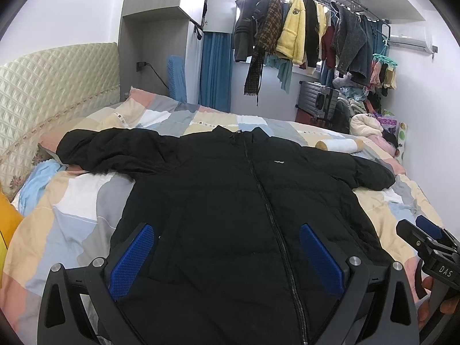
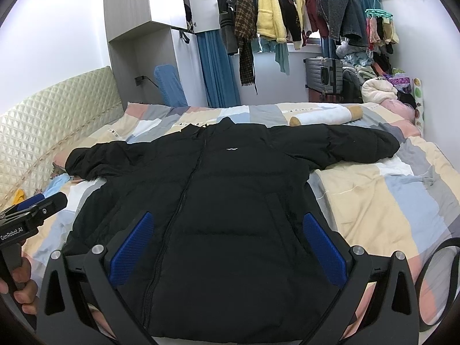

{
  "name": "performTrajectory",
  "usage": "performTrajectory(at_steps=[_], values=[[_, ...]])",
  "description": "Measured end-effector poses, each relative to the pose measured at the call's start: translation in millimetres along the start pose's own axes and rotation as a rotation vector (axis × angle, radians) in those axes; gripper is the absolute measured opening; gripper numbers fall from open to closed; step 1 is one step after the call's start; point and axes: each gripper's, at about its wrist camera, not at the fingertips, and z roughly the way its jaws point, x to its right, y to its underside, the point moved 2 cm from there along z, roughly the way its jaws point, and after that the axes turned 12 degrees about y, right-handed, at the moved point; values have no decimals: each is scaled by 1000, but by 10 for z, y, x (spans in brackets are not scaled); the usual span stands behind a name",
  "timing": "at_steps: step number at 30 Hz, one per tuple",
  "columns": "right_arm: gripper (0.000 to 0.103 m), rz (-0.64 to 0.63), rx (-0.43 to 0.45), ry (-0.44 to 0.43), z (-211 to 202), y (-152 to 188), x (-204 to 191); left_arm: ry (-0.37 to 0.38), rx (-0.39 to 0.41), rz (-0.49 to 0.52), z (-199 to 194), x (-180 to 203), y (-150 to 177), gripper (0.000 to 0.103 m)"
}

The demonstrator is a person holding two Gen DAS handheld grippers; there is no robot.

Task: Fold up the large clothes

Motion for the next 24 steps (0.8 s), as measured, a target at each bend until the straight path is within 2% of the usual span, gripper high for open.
performTrajectory(at_steps=[24], values=[[103, 3, -4, 0, 10, 15, -9, -2, -3, -2, 9, 19, 50, 102]])
